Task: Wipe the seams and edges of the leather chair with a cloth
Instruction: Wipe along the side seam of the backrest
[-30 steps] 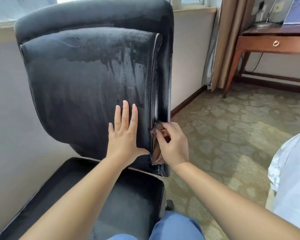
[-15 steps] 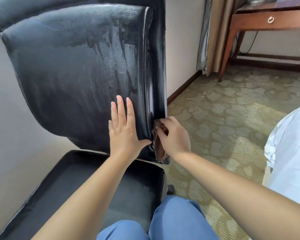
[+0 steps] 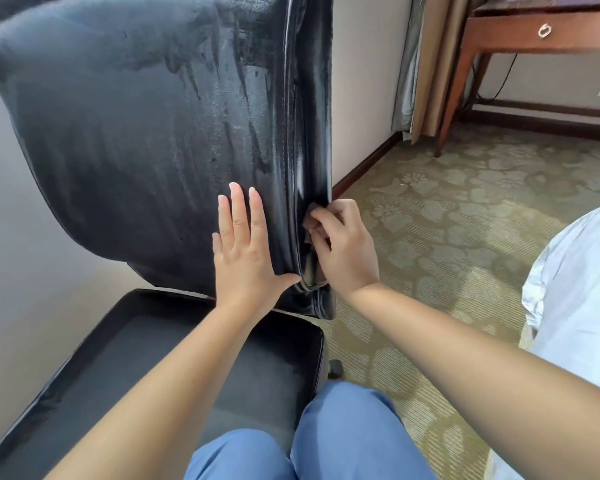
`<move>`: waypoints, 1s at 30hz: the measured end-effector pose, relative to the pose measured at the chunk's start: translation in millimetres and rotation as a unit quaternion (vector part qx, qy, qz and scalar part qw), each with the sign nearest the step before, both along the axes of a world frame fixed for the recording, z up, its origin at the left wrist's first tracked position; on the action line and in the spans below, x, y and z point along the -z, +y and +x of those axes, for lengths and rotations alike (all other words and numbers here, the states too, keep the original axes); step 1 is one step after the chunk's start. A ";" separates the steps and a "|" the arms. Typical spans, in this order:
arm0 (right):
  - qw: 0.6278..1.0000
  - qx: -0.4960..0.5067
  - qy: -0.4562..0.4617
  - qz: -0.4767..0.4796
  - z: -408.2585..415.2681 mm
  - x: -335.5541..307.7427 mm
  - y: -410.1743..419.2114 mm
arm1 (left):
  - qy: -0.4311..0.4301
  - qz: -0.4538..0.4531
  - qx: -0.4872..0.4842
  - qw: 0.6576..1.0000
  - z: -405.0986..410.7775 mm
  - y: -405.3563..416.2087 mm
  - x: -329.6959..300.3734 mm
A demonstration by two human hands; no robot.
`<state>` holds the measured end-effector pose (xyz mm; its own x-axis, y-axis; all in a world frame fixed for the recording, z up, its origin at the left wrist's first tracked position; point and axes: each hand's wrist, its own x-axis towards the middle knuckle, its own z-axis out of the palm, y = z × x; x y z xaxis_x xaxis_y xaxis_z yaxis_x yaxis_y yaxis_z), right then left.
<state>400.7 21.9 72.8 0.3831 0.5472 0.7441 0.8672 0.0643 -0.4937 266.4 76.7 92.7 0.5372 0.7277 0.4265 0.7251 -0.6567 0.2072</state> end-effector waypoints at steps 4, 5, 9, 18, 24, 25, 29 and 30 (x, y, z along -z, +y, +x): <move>0.974 0.010 -0.067 -0.217 -1.2 40.0 -13.3 | 0.005 0.003 0.000 1.000 0.4 0.4 3.6; 0.966 0.010 -0.065 -0.248 -1.5 40.9 -14.3 | 0.005 0.006 0.000 1.000 -0.3 0.4 4.4; 0.992 -0.013 -0.019 -0.123 0.5 7.5 -13.6 | 0.004 0.026 0.005 1.000 -4.6 0.6 8.3; 0.999 -0.005 -0.010 -0.035 -1.8 6.8 -4.5 | -0.006 0.054 0.010 0.998 -6.1 1.8 16.3; 0.978 -0.033 -0.034 -0.204 3.9 25.8 -14.9 | -0.024 0.065 0.016 0.997 -8.8 4.3 24.1; 0.978 -0.043 -0.028 -0.202 6.2 19.8 -15.3 | -0.028 0.066 0.017 0.997 -10.1 4.1 26.7; 0.997 -0.043 0.012 -0.057 4.0 -3.4 -16.6 | -0.048 0.063 0.027 0.996 -10.5 3.8 34.0; 0.998 -0.041 0.022 -0.044 2.3 -5.0 -15.1 | -0.053 0.063 0.027 0.996 -10.3 4.0 35.1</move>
<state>403.1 6.8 77.9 0.3665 0.6398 0.6755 0.8377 0.0890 -0.5388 256.2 80.7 57.6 0.5216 0.6365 0.5682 0.6668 -0.7196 0.1939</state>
